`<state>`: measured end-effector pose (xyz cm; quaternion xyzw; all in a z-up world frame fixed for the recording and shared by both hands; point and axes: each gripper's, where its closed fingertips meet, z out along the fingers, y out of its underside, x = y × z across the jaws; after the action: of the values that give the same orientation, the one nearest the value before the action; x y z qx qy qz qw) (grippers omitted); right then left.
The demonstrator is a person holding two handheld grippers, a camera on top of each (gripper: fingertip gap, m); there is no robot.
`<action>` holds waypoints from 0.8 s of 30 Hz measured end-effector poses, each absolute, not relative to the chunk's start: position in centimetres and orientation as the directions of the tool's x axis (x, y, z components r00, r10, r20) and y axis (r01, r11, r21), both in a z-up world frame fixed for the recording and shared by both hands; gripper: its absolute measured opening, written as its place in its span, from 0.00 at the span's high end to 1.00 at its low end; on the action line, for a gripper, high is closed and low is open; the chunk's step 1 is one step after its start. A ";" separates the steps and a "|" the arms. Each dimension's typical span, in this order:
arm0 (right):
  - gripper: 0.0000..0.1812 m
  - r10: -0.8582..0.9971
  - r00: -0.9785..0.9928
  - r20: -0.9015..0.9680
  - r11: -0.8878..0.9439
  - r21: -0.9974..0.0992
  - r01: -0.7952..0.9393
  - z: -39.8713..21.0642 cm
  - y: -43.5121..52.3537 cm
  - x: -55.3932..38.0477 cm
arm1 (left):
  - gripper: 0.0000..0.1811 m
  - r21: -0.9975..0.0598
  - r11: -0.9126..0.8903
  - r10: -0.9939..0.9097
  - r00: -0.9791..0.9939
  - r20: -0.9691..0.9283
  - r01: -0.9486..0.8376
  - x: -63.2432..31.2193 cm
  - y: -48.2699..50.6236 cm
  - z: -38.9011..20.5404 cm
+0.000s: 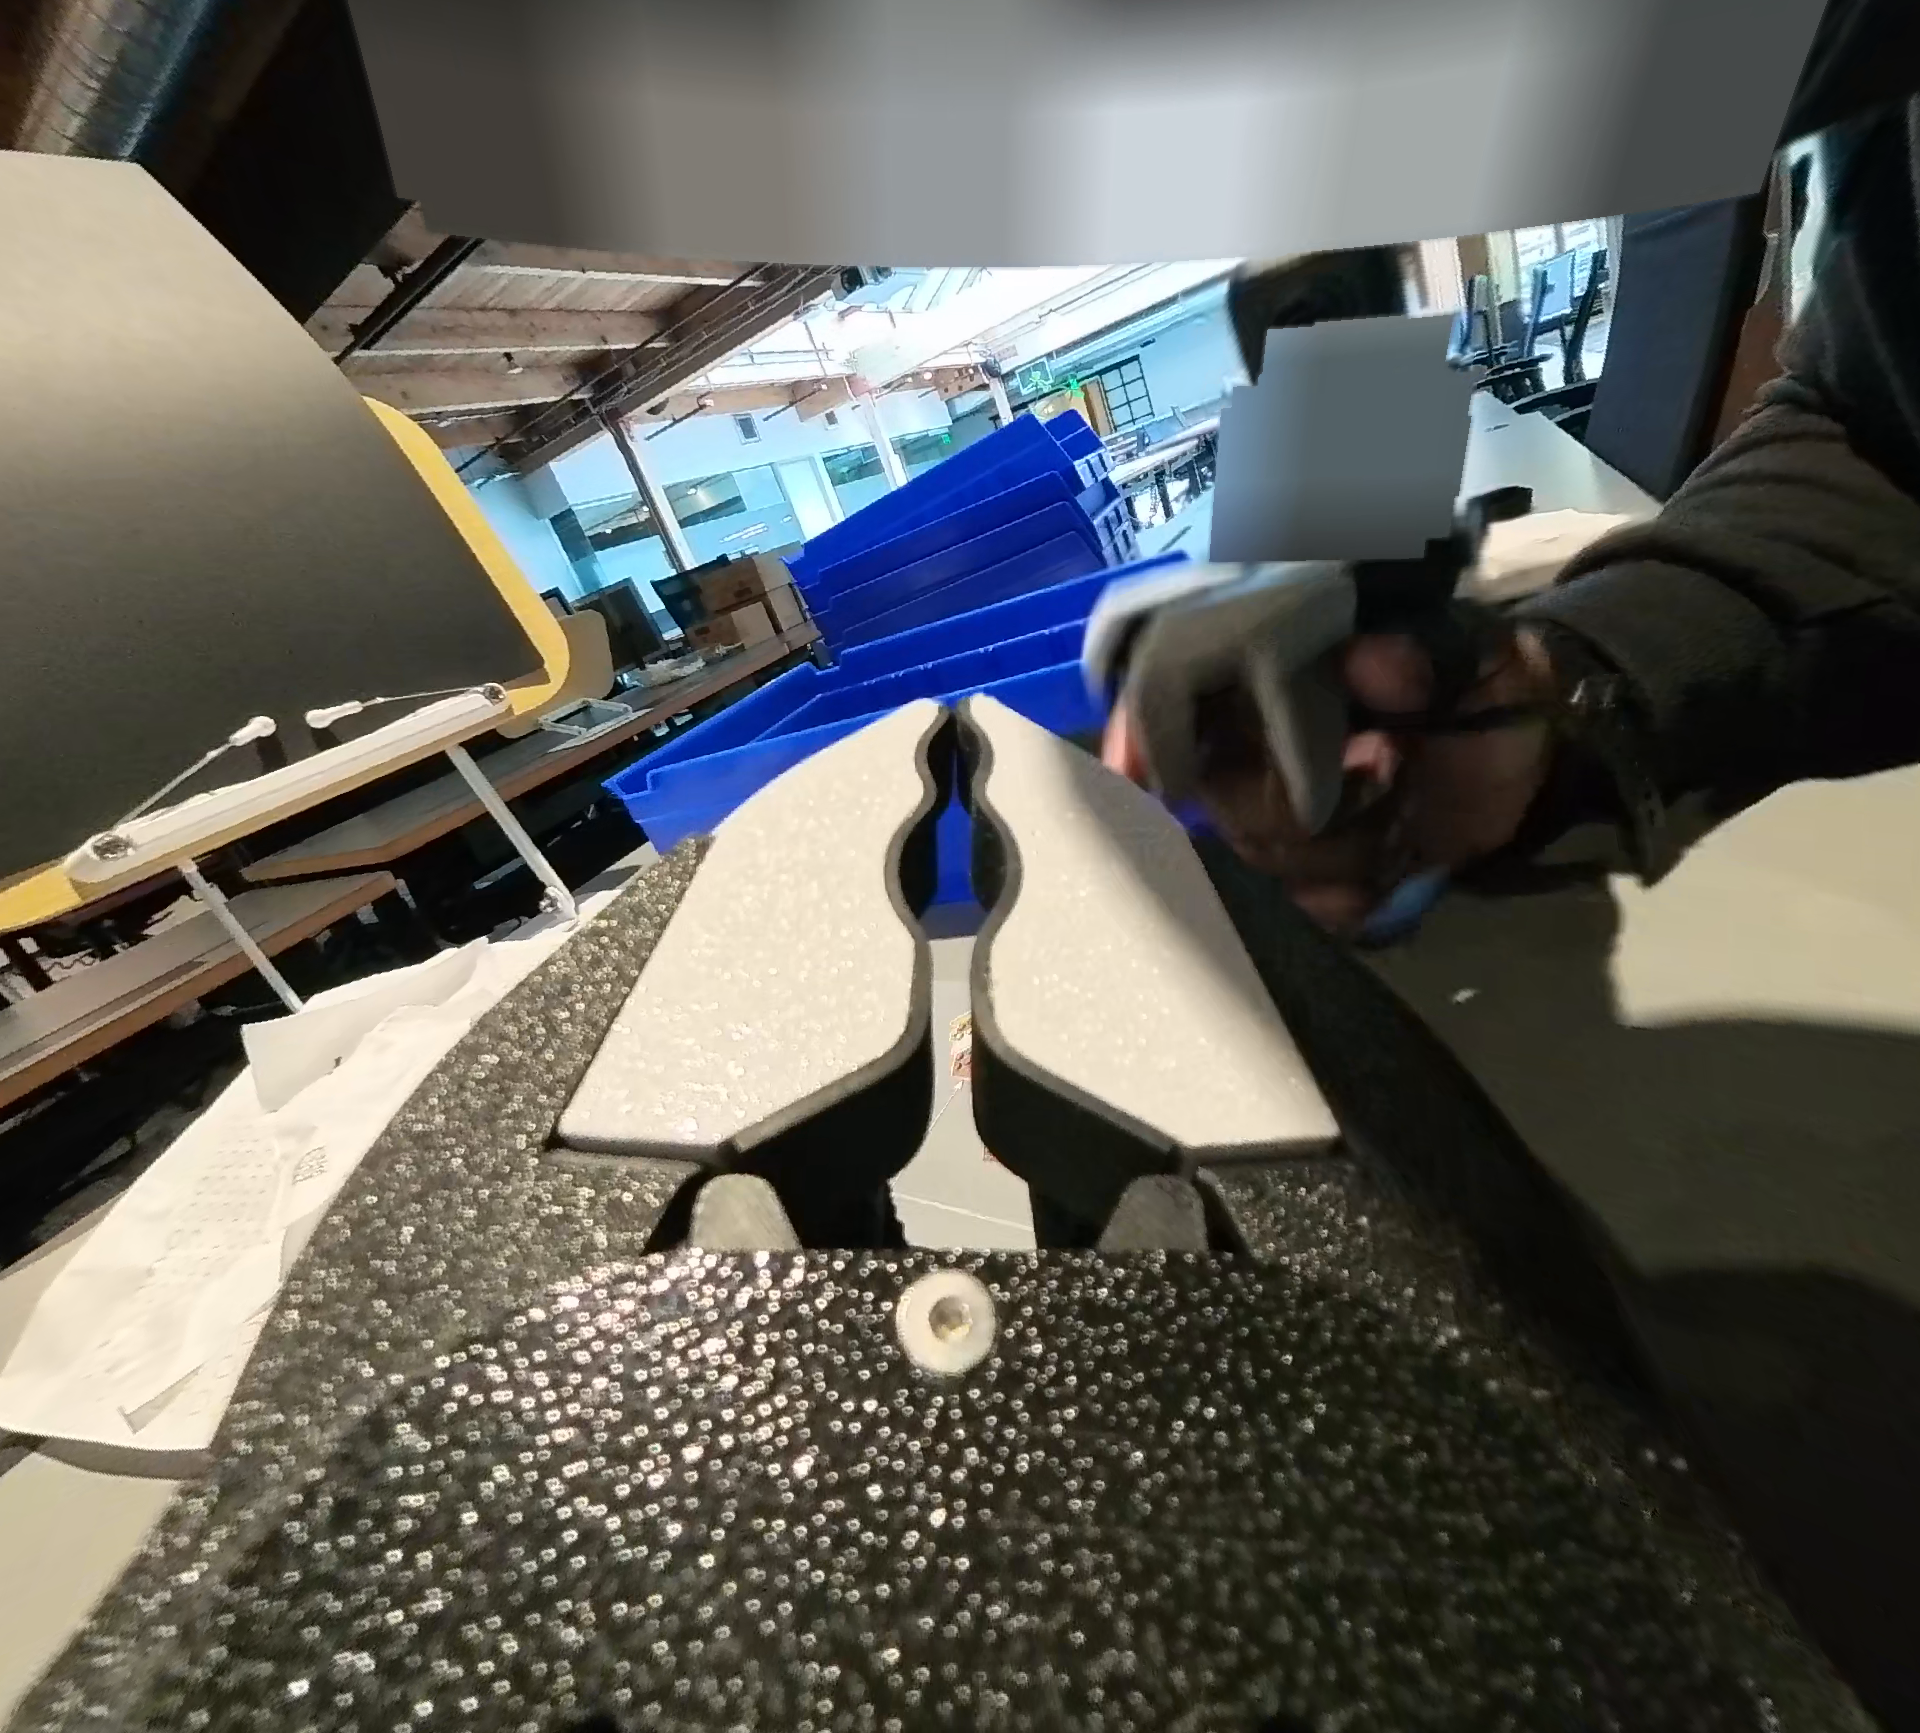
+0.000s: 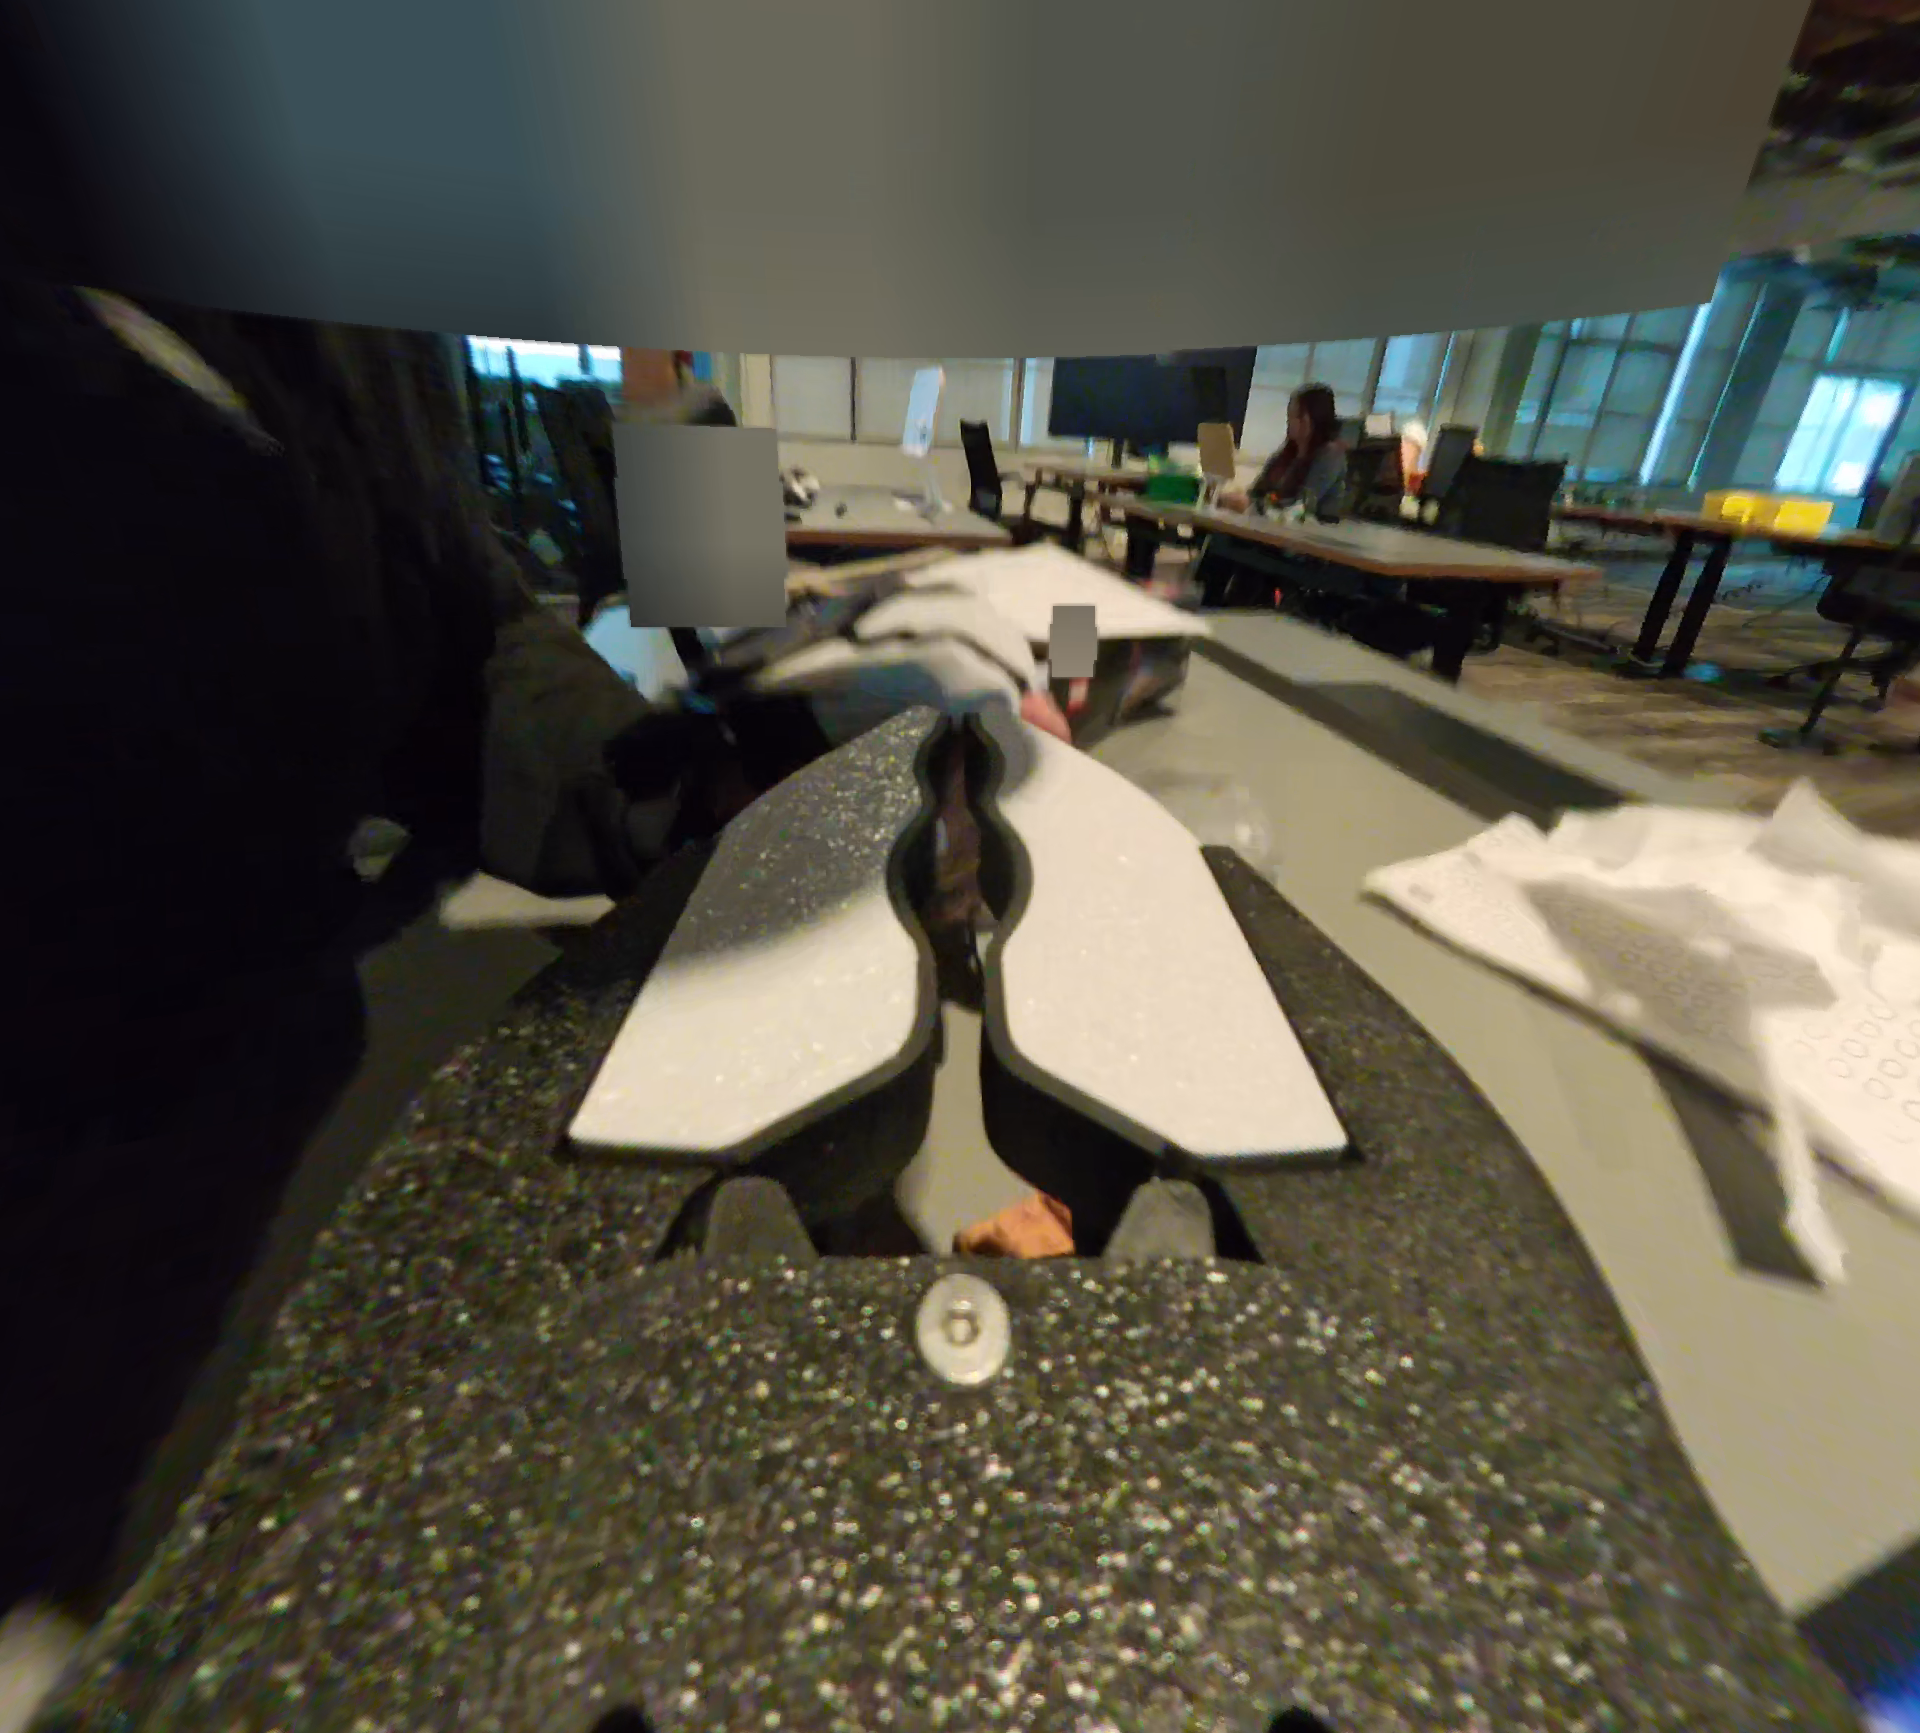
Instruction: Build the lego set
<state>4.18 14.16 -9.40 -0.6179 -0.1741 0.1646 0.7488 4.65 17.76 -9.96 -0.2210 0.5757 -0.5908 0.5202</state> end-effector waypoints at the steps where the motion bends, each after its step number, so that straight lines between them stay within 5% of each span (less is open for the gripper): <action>1: 0.99 0.469 0.876 0.112 0.226 -0.974 0.003 -7.4 12.8 4.5 | 1.00 -0.909 0.205 -0.870 -0.358 -0.339 0.362 4.7 17.8 -9.9; 4: 1.00 0.272 0.888 0.370 0.250 -0.918 0.306 -2.0 10.0 11.3 | 1.00 -0.913 0.205 -0.877 -0.348 -0.332 0.354 5.0 18.1 -10.0; 8: 0.98 0.314 0.742 0.592 -0.123 -0.750 0.650 -2.4 11.6 24.5 | 1.00 -0.901 0.215 -0.872 -0.341 -0.351 0.377 4.4 17.8 -9.6; 15: 1.00 0.763 0.524 0.378 -0.422 -0.322 0.847 -17.0 15.0 35.1 | 1.00 -0.880 0.274 -0.843 -0.344 -0.414 0.387 4.2 16.6 -9.9; 19: 1.00 0.842 0.456 0.287 -0.453 -0.082 0.888 -21.2 15.2 37.9 | 1.00 -0.880 0.276 -0.841 -0.346 -0.415 0.387 4.2 16.6 -9.9; 24: 1.00 0.873 0.420 0.247 -0.447 0.064 0.892 -22.4 14.4 39.6 | 1.00 -0.894 0.247 -0.848 -0.362 -0.386 0.374 4.3 16.7 -10.1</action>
<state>39.61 14.38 -22.40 -0.8416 -0.5245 -0.1228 0.0386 4.35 16.72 -10.10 -0.2017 0.5876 -0.5796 0.5273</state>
